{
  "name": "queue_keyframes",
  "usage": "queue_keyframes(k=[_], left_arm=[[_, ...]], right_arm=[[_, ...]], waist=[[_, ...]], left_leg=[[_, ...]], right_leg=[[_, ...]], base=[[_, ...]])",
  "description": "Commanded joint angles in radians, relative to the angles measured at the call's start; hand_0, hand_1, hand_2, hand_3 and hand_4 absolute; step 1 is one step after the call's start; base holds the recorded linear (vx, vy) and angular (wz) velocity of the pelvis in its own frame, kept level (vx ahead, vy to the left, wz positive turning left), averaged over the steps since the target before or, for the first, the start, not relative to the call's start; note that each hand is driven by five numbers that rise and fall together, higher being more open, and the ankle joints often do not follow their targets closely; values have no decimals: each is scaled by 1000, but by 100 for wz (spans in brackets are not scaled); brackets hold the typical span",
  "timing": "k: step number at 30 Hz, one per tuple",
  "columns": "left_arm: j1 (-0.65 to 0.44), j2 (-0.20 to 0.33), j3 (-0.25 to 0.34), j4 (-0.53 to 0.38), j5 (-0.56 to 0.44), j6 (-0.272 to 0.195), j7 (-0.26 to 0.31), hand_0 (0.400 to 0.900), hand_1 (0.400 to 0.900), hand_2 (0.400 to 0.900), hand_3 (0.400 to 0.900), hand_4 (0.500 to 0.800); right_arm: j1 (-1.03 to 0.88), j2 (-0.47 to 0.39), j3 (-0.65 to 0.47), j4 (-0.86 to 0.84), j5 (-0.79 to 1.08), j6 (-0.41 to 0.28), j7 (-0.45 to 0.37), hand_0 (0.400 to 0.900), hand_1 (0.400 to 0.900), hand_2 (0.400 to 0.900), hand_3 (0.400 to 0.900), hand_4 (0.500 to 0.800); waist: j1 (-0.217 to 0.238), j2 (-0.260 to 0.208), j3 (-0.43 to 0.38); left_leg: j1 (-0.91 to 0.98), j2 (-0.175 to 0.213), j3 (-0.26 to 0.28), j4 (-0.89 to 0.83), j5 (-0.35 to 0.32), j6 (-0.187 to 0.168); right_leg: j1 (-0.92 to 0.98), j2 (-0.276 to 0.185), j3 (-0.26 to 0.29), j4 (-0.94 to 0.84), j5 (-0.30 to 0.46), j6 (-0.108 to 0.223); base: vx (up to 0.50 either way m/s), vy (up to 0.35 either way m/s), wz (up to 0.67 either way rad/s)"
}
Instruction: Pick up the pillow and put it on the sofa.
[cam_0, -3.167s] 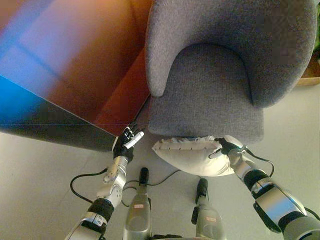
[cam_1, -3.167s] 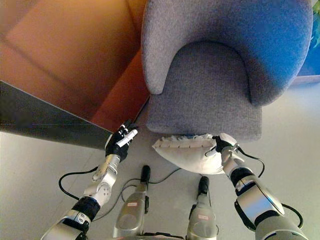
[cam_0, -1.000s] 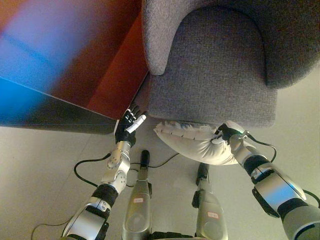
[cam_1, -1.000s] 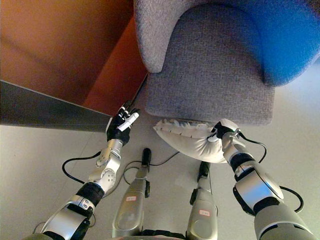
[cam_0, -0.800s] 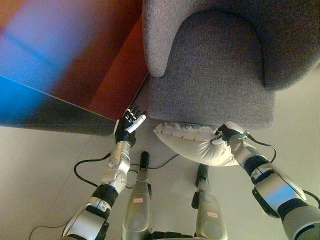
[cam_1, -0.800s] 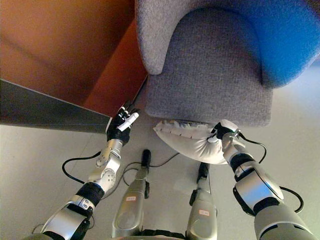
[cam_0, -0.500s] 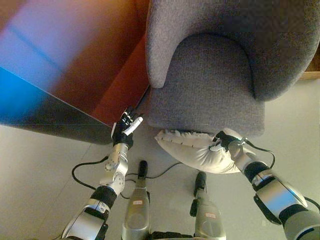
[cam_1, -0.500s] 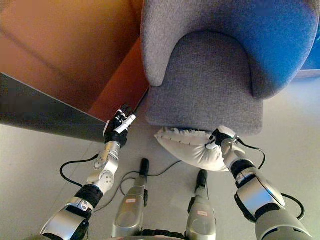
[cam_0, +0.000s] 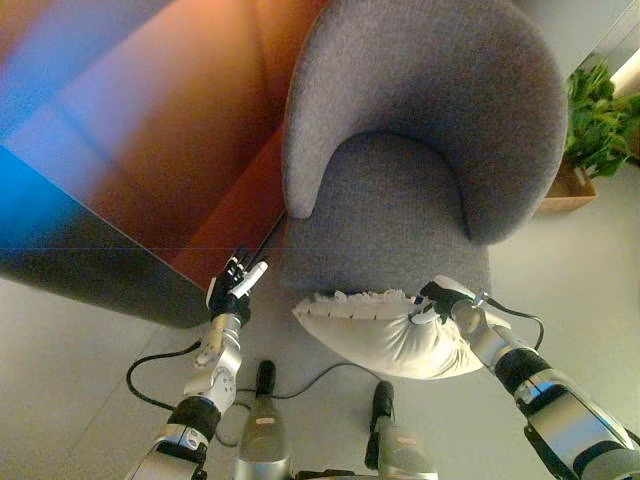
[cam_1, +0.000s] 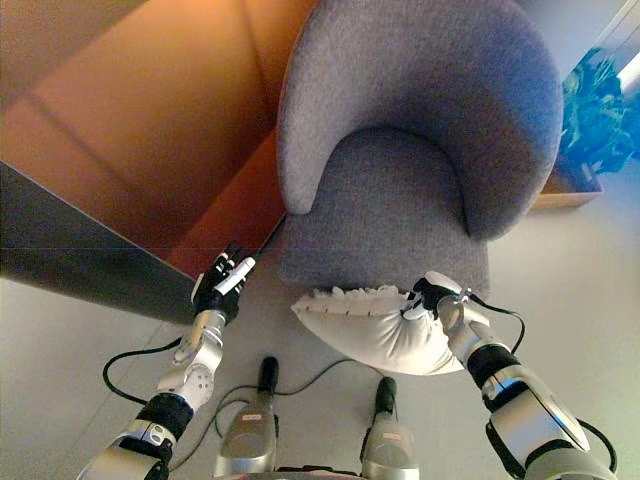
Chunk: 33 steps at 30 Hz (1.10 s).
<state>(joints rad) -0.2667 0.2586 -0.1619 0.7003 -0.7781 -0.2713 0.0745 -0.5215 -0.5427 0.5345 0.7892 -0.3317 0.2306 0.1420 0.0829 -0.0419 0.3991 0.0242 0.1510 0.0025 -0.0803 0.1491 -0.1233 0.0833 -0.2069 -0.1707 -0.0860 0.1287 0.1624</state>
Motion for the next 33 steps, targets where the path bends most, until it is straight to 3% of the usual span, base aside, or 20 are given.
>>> queue_keyframes(k=[1, 18, 33], left_arm=[[21, 11, -17, 15, 75, -30, -34, 900, 900, 900, 900, 800], [95, 13, 48, 12, 95, 7, -54, 900, 900, 900, 900, 800], [116, 31, 27, -7, 70, 17, -74, 900, 900, 900, 900, 800]], right_arm=[[18, -119, -34, -84, -80, -9, 27, 400, 400, 400, 400, 500], [-48, -226, -104, -269, -112, 11, 143, 400, 400, 400, 400, 500], [-310, -289, -54, -181, -32, 25, 156, 400, 400, 400, 400, 500]], waist=[[14, -33, -225], [3, -46, -328], [35, -51, -362]], left_leg=[[53, 23, 27, 17, -80, -2], [99, 30, 51, 5, -88, -2], [91, 32, 39, 3, -83, -9]], right_leg=[[-21, -75, 1, 40, 11, 53], [18, -72, -1, 25, 17, 51], [19, -74, -20, 20, 20, 49]], base=[[109, 18, -1], [32, 13, -4], [10, 4, 2]])
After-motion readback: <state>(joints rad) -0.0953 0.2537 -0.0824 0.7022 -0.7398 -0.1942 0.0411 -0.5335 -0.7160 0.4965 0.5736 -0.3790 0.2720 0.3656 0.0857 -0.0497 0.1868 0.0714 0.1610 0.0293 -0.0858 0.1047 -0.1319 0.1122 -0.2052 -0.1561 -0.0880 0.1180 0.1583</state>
